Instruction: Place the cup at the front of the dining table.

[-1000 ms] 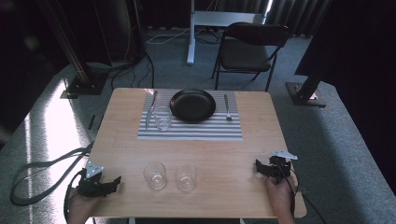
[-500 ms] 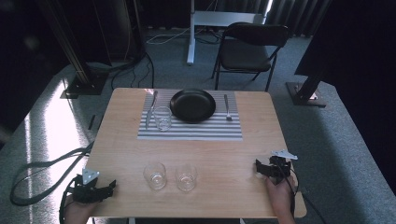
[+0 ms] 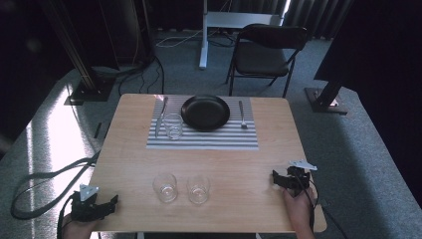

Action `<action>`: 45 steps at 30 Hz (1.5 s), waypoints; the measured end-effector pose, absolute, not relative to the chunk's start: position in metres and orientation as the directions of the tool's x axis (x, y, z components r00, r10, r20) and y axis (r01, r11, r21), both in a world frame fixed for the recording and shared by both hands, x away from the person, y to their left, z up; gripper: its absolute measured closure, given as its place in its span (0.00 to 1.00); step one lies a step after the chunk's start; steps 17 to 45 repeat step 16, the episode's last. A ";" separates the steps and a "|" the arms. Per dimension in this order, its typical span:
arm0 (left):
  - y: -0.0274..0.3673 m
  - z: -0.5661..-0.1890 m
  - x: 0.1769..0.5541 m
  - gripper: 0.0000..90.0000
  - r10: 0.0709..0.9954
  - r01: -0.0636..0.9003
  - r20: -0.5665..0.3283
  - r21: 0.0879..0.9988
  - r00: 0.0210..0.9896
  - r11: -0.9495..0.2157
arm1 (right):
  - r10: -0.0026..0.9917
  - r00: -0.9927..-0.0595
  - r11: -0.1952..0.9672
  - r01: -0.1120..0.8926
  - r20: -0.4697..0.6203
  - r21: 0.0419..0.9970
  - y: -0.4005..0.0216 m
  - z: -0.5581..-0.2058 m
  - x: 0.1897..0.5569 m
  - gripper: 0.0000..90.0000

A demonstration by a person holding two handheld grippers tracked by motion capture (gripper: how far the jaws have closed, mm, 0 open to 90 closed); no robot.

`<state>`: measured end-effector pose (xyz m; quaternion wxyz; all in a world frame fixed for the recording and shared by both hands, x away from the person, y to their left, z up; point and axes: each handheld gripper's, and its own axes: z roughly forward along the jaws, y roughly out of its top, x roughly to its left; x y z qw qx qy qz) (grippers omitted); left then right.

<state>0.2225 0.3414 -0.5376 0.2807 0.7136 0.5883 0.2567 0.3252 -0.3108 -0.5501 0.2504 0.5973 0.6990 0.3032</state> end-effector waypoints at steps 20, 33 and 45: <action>0.358 -0.537 0.223 0.17 0.998 0.679 0.064 0.732 0.019 -0.060 | 0.987 -0.161 0.102 0.683 0.013 0.723 -0.311 -0.550 0.325 0.15; 0.358 -0.537 0.223 0.17 0.998 0.679 0.064 0.732 0.019 -0.060 | 0.987 -0.161 0.102 0.683 0.013 0.723 -0.311 -0.550 0.325 0.15; 0.358 -0.537 0.223 0.17 0.998 0.679 0.064 0.732 0.019 -0.060 | 0.987 -0.161 0.102 0.683 0.013 0.723 -0.311 -0.550 0.325 0.15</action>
